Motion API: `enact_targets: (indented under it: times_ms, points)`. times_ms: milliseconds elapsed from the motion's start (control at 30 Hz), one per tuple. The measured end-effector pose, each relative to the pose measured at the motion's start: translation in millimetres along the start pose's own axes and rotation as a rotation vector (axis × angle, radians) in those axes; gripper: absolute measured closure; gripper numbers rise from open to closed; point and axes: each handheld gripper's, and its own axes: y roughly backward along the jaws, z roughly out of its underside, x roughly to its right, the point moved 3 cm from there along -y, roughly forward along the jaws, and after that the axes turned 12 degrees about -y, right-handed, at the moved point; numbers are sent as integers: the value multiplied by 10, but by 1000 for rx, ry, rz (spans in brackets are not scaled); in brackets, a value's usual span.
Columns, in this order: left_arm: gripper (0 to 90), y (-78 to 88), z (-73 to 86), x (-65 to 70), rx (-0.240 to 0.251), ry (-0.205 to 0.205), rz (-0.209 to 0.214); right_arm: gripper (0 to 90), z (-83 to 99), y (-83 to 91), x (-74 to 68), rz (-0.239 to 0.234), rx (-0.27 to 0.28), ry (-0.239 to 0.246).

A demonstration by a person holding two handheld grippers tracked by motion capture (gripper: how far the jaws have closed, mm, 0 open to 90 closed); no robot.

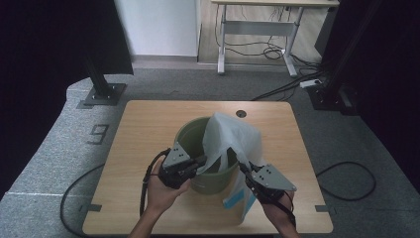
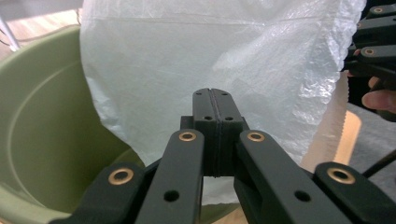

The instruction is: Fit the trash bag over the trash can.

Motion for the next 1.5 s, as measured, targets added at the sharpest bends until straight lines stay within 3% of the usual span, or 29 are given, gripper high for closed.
enact_targets:
  times_ms: [67, 100, 133, 300, 400, 533, 567, 600, 733, 900, 1033, 1167, 1233, 1300, 1400, 1500]
  points:
    - [897, -9, 0, -27, -4, 6, 2, 718, 7, 12, 12, -16, 10, -32]
    - [897, -14, 2, -44, -5, 13, 2, 617, 33, 37, 25, -30, 24, -86]
    - [897, -15, 4, -62, -5, 17, 3, 617, 33, 37, 25, -30, 24, -86]
    - [897, -8, 15, -108, -5, 26, -3, 435, 214, 159, 13, -13, 44, -173]
    - [896, -11, 19, -106, -5, 29, -2, 379, 353, 219, 37, 22, 38, -207]
    - [896, -17, 20, -92, -4, 26, 0, 338, 596, 218, 105, 27, 9, -285]
    - [896, -18, 20, -90, -4, 24, 0, 326, 718, 195, 137, 15, -8, -323]
    - [896, -18, 20, -87, -5, 23, 1, 326, 718, 195, 137, 15, -8, -323]
    - [866, -14, 30, -77, 4, 11, 8, 309, 931, 90, 117, -30, -44, -399]
    - [790, 14, 59, -83, 15, 3, 7, 281, 1070, -50, -15, -50, -69, -416]
    - [772, 24, 63, -102, 22, 15, 13, 274, 1108, -181, -81, -26, -95, -387]
    - [761, 46, 66, -97, 18, 5, 13, 338, 1155, -313, -73, -8, -116, -376]
    - [742, 55, 71, -104, 19, 7, 12, 442, 1153, -334, -68, 9, -104, -347]
    - [721, 59, 76, -114, 19, 8, 8, 579, 1129, -333, -60, -11, -90, -336]
    - [691, 72, 74, -104, 29, 1, 19, 783, 1054, -284, -20, 14, -63, -304]
    - [627, 84, 61, -79, 39, -24, 22, 883, 971, -207, 49, 35, -33, -278]
